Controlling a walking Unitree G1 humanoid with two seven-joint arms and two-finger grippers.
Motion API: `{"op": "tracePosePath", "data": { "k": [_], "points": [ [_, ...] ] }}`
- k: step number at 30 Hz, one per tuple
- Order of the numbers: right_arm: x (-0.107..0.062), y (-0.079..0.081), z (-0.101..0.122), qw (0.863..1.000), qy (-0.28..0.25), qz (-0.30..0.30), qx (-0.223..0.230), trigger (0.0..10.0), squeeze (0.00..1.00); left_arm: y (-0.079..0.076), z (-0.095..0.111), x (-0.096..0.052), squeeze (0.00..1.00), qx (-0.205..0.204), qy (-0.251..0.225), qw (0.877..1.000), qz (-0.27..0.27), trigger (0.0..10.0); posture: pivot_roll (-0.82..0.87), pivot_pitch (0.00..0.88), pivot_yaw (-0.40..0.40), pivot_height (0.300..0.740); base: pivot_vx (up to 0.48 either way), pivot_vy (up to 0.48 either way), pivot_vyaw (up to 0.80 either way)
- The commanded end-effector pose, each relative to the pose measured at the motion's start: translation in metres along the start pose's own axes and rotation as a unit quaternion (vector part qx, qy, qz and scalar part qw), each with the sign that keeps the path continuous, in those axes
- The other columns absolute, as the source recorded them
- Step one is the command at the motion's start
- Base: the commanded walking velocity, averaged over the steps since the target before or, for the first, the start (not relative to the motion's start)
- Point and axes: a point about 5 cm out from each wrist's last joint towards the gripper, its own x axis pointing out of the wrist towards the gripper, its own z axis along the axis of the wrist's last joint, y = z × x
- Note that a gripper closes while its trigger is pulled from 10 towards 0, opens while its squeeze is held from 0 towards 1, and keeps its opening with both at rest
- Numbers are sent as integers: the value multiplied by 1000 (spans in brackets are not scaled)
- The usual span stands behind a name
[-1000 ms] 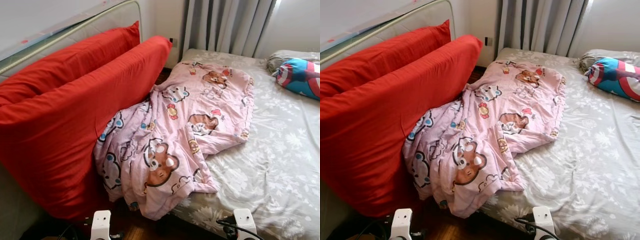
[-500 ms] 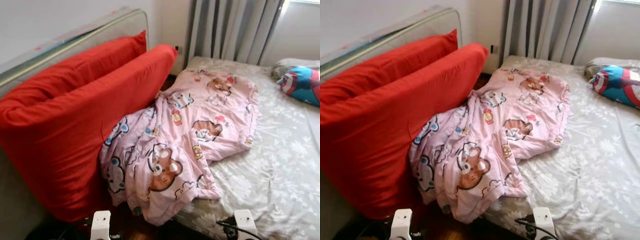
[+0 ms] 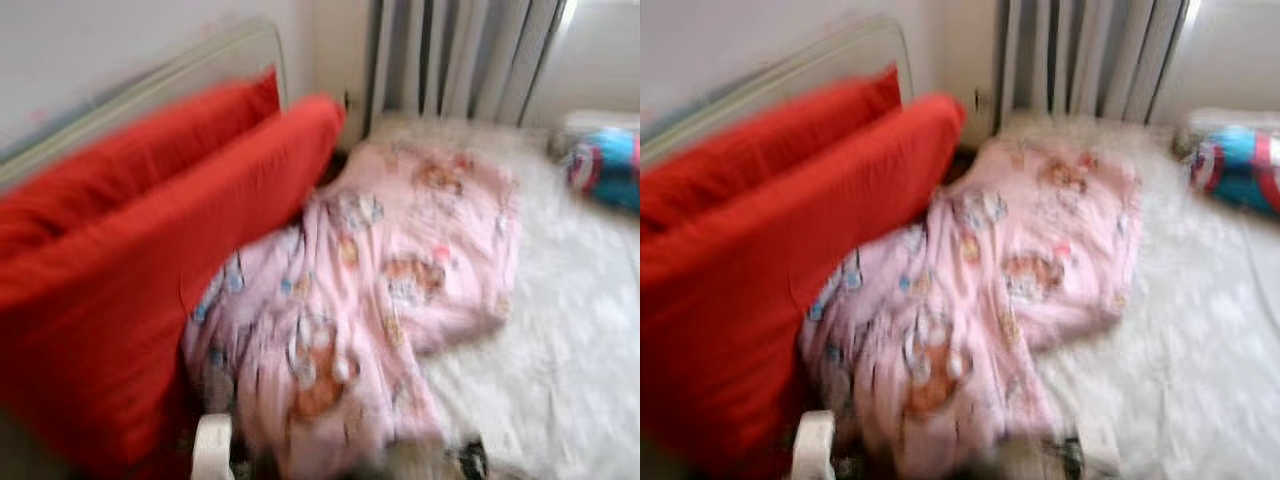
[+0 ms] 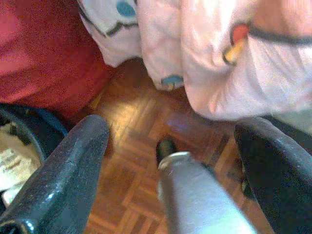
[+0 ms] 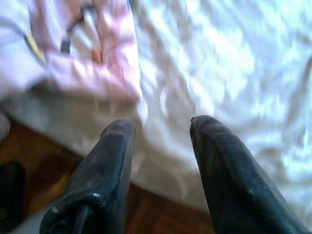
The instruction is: Clean up the room
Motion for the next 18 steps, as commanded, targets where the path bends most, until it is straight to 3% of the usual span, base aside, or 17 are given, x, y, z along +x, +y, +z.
{"op": "tracePosePath", "data": {
  "k": [1,12,18],
  "points": [
    [1,8,-1,1000,-1,11,6,10000,0,10,-3,-1,0,-1,6,1000,13,10000,-102,14,9,740,266,0,0],
    [1,11,5,999,-25,24,0,10000,0,11,-2,-1,0,-3,1,1000,14,10000,-105,0,11,740,0,0,0],
    [0,12,8,997,-57,24,37,10000,0,12,-1,-1,0,-3,-9,1000,14,10000,-115,0,15,740,0,0,0]
  ]
}}
